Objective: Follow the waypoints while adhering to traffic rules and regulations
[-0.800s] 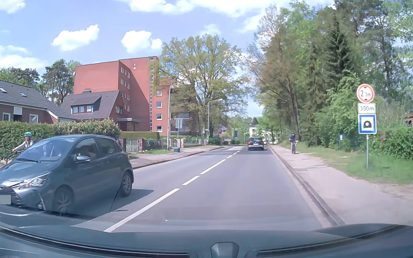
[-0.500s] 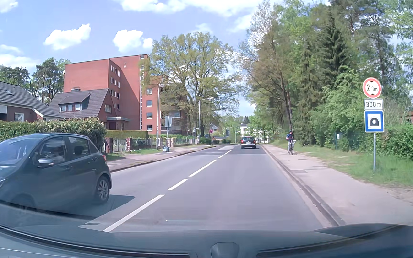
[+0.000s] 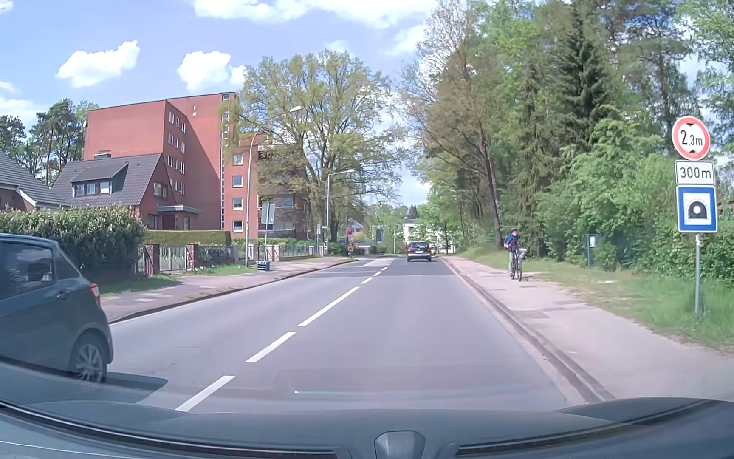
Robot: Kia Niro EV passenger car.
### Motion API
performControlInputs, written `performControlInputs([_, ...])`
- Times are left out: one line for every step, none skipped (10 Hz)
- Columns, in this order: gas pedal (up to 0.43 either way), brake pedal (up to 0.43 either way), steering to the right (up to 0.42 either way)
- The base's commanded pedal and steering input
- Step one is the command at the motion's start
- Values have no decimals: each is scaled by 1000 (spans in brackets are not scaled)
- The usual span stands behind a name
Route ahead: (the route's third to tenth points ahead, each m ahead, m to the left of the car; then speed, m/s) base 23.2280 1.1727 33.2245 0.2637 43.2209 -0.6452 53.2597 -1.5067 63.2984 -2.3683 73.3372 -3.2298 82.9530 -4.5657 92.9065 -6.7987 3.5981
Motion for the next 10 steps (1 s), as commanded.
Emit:
performControlInputs([220,0,120])
performControlInputs([220,0,116])
performControlInputs([220,0,105])
performControlInputs([220,0,98])
performControlInputs([220,0,91])
performControlInputs([220,0,77])
performControlInputs([220,0,64])
performControlInputs([220,0,52])
performControlInputs([220,0,40])
performControlInputs([220,0,31])
